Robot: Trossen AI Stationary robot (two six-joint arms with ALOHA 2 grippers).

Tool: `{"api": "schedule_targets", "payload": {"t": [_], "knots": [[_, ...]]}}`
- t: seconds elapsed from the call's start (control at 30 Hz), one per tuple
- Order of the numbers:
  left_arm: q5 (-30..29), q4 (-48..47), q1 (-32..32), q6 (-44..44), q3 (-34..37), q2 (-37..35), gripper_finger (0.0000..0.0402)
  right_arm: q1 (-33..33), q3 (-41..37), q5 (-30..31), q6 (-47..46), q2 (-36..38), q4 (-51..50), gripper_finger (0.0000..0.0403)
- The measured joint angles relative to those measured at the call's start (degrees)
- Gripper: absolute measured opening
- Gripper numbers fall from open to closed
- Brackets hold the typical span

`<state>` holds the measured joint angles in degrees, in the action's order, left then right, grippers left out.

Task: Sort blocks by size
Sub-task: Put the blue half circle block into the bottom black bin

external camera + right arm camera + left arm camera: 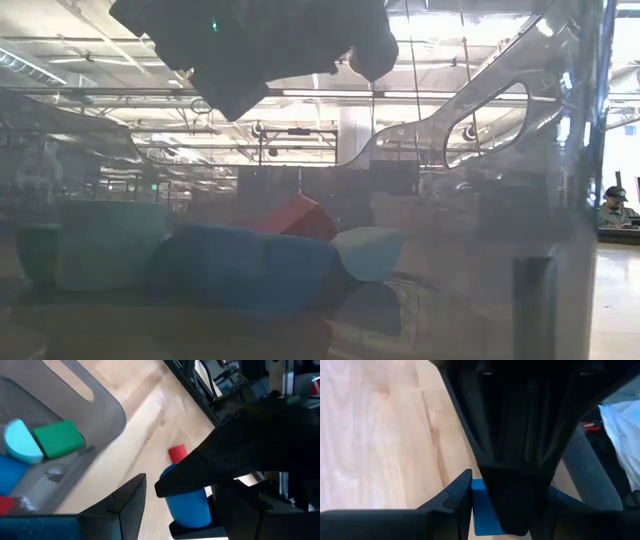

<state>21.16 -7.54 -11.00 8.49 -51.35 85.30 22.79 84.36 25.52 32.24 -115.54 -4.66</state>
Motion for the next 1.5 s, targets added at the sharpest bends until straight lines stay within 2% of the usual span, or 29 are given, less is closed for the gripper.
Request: {"api": "schedule_targets", "payload": {"t": [0.3,0.67,0.77,0.87,1.0,1.1,1.2,1.33,1.5], "knots": [[1.7,1.4,0.1,0.2,0.0,0.0,0.0137,-0.1,0.0,0.4,0.1,0.0,0.2,0.0199],[5.9,3.5,0.1,2.3,0.1,0.1,0.0141,0.0,0.1,1.3,2.3,0.1,0.0,0.0082],[6.0,6.0,0.1,1.8,0.1,0.1,0.0181,0.4,0.1,2.9,1.2,0.1,0.3,0.0071],[7.6,6.2,0.2,1.9,0.1,0.0,0.0244,0.7,0.1,3.8,1.3,0.1,0.2,0.0069],[9.0,2.4,1.4,0.2,-0.2,-0.1,0.0332,1.3,0.0,3.0,0.9,-0.1,-0.7,0.0068],[7.9,-2.3,3.0,0.0,-0.2,-0.1,0.0374,2.2,-0.1,2.6,0.2,-0.1,-0.8,0.0068],[5.2,-5.3,3.7,0.0,-0.2,-0.2,0.0391,2.9,-0.1,-2.7,-2.3,-0.1,-0.9,0.0068],[-0.4,-9.6,4.1,1.4,-0.1,-2.0,0.0394,3.1,-0.1,-11.0,-7.0,-0.1,-0.9,0.0071],[-7.2,-16.0,4.0,5.8,-0.1,-7.7,0.0395,2.8,-0.1,-19.8,-10.9,-0.1,-1.1,0.007]]}}
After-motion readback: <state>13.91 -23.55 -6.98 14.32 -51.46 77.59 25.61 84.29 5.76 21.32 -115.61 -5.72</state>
